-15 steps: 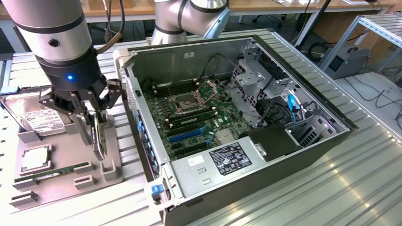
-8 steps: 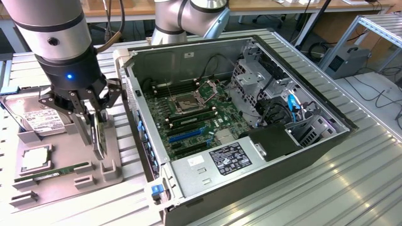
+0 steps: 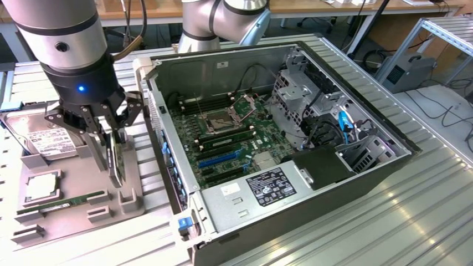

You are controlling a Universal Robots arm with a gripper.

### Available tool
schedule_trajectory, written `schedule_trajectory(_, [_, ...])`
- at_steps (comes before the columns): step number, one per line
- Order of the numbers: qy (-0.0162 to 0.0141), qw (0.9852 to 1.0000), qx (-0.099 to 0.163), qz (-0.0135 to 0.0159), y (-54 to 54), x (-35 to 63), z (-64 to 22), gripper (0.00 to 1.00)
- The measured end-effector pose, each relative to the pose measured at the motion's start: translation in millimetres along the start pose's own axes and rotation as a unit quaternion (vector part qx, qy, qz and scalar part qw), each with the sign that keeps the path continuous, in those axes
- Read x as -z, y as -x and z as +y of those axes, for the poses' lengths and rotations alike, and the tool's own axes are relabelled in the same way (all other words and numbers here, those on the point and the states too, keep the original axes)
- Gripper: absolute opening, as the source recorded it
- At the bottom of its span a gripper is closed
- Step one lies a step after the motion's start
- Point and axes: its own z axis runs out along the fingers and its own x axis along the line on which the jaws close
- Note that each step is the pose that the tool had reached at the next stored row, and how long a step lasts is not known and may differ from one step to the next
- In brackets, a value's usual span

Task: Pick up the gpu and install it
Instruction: 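Pick up the gpu and move the gpu toward the slot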

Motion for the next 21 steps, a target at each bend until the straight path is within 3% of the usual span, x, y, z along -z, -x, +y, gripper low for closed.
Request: schedule_trajectory(21, [0.0000, 1.0000, 0.000, 0.0000, 0.1, 4.2, 0.2, 0.27])
